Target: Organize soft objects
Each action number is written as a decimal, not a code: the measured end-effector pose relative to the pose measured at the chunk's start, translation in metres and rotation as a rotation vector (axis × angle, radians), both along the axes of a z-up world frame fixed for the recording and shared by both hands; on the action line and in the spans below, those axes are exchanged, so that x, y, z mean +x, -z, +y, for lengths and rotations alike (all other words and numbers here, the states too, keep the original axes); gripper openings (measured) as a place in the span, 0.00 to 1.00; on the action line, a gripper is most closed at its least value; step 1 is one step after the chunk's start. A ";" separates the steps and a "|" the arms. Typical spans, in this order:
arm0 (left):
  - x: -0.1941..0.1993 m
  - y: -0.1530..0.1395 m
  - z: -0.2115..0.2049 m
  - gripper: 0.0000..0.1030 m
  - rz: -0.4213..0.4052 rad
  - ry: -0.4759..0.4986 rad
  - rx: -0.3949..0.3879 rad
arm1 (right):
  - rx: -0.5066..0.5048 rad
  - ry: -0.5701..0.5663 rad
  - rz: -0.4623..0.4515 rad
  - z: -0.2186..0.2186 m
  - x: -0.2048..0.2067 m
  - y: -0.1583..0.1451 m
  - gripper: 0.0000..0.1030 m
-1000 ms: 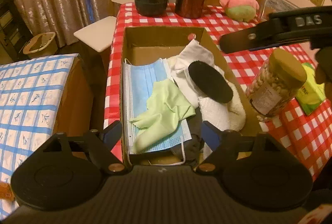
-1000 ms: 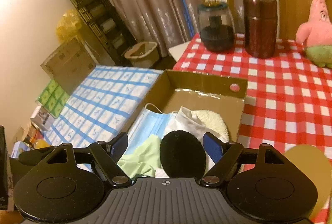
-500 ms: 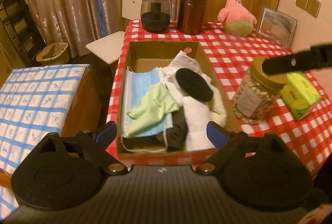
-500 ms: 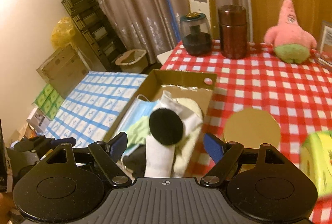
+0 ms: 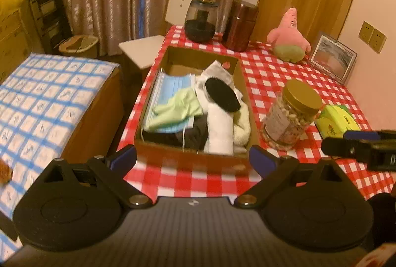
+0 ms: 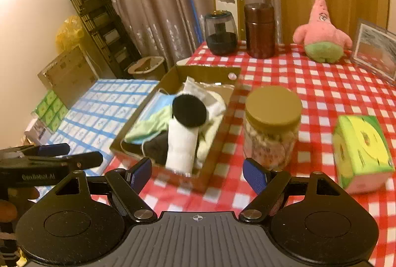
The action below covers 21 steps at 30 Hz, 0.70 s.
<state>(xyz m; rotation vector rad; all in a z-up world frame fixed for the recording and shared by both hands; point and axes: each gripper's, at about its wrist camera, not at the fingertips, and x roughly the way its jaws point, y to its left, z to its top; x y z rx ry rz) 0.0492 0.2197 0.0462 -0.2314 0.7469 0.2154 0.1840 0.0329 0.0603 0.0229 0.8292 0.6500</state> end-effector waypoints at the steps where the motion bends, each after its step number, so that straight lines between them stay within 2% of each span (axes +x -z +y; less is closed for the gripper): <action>1: -0.004 -0.001 -0.003 0.94 -0.001 -0.008 0.002 | -0.002 0.002 -0.003 -0.003 -0.005 0.001 0.78; 7: -0.034 -0.008 -0.025 0.94 -0.026 -0.032 0.011 | -0.018 0.016 -0.037 -0.019 -0.036 0.003 0.78; 11: -0.050 -0.010 -0.040 0.94 -0.017 -0.024 0.033 | -0.017 0.049 -0.061 -0.026 -0.049 0.003 0.78; 21: -0.076 -0.006 -0.063 0.93 0.008 -0.026 0.076 | -0.044 0.043 -0.105 -0.035 -0.080 0.007 0.78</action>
